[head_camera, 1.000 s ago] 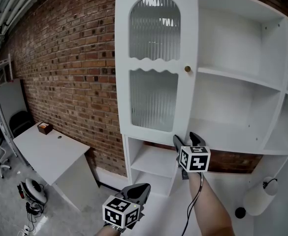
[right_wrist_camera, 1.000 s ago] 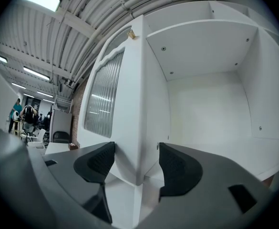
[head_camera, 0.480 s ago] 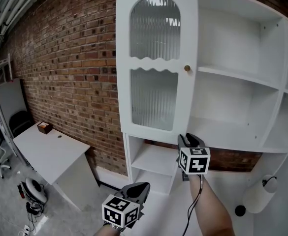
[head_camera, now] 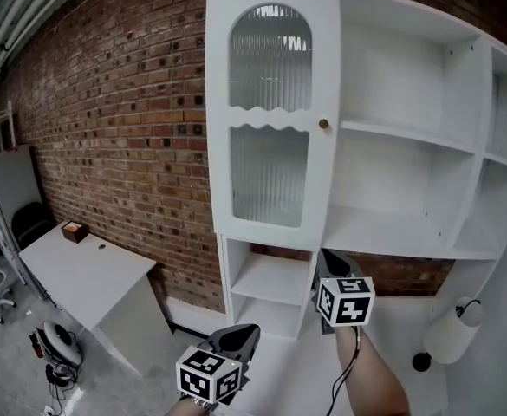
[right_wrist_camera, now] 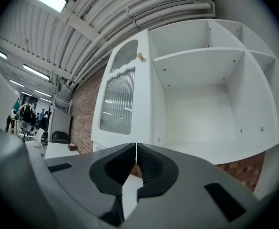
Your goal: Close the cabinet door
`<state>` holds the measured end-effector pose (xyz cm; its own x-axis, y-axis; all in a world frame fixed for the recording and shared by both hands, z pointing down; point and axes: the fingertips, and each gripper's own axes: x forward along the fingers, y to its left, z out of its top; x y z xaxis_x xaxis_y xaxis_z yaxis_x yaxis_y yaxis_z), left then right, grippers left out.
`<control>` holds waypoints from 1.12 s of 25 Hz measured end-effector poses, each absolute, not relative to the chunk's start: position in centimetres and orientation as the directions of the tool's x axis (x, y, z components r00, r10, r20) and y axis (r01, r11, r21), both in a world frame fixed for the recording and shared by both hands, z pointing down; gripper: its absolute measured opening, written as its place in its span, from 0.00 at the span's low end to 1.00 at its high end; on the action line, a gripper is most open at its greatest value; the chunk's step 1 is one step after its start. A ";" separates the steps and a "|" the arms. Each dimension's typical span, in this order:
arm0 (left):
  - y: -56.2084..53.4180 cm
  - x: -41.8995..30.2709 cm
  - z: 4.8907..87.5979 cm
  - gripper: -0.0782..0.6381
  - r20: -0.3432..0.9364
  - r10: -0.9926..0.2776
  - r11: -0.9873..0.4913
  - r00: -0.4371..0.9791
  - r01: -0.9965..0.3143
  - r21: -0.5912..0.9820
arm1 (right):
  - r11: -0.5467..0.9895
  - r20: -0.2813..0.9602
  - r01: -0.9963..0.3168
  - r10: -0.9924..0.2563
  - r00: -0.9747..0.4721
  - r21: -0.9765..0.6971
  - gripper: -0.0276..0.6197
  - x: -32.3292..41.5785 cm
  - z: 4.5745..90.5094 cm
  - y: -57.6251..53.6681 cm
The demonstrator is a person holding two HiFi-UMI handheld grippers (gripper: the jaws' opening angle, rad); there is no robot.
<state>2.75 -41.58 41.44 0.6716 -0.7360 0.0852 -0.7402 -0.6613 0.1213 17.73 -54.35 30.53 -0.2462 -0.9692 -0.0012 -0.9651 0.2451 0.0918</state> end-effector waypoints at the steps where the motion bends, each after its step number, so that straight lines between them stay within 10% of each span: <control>1: -41.2 2.6 41.5 0.12 0.086 -0.734 -0.664 0.674 -0.738 0.122 | 0.252 -0.002 -0.964 -0.968 -0.253 0.090 0.09 17.4 30.6 -53.4; 28: -28.4 -3.0 42.9 0.12 0.081 -0.662 -0.729 0.745 -0.665 0.159 | 0.235 0.075 -0.972 -0.969 -0.235 -0.014 0.09 11.5 40.1 -28.9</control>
